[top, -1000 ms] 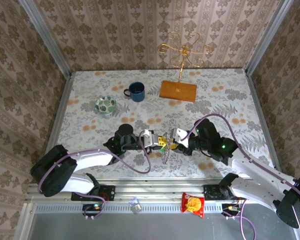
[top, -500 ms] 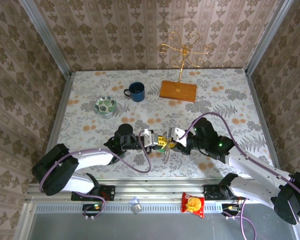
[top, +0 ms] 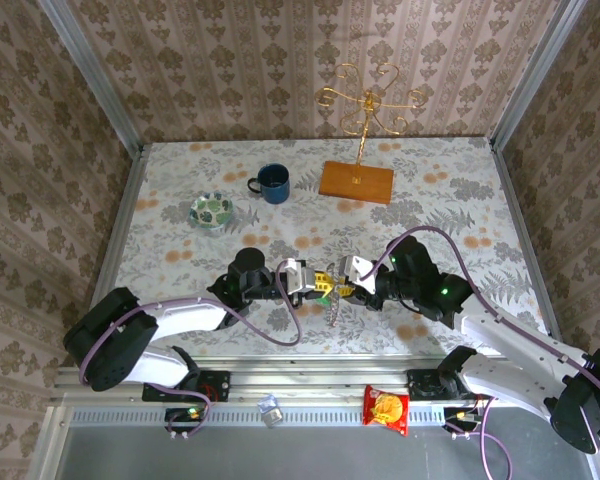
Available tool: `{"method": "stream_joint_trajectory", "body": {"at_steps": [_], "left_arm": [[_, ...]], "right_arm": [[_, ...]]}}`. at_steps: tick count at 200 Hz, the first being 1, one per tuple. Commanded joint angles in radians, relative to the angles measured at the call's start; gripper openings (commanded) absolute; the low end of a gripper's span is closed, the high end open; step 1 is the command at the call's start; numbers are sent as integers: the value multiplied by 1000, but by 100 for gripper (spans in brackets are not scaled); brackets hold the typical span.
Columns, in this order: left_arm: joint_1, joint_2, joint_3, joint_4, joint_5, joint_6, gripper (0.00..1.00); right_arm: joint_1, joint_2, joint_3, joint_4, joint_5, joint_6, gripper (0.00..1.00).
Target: Put the keys on the keyring
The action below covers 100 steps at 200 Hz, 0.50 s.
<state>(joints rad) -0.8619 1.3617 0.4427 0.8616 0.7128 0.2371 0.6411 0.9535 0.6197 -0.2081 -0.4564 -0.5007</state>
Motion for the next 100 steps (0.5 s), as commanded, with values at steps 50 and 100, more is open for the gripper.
{"method": "stream_joint_trajectory", "body": {"at_steps": [50,100], "left_arm": [[7,-2,-11,63,39,-25,0],[13,-6,-22,57,24,-22,0]], "right_arm": [[-5,48,5,107,-68,38,16],[-4,39,6,90,-68,28,0]]}}
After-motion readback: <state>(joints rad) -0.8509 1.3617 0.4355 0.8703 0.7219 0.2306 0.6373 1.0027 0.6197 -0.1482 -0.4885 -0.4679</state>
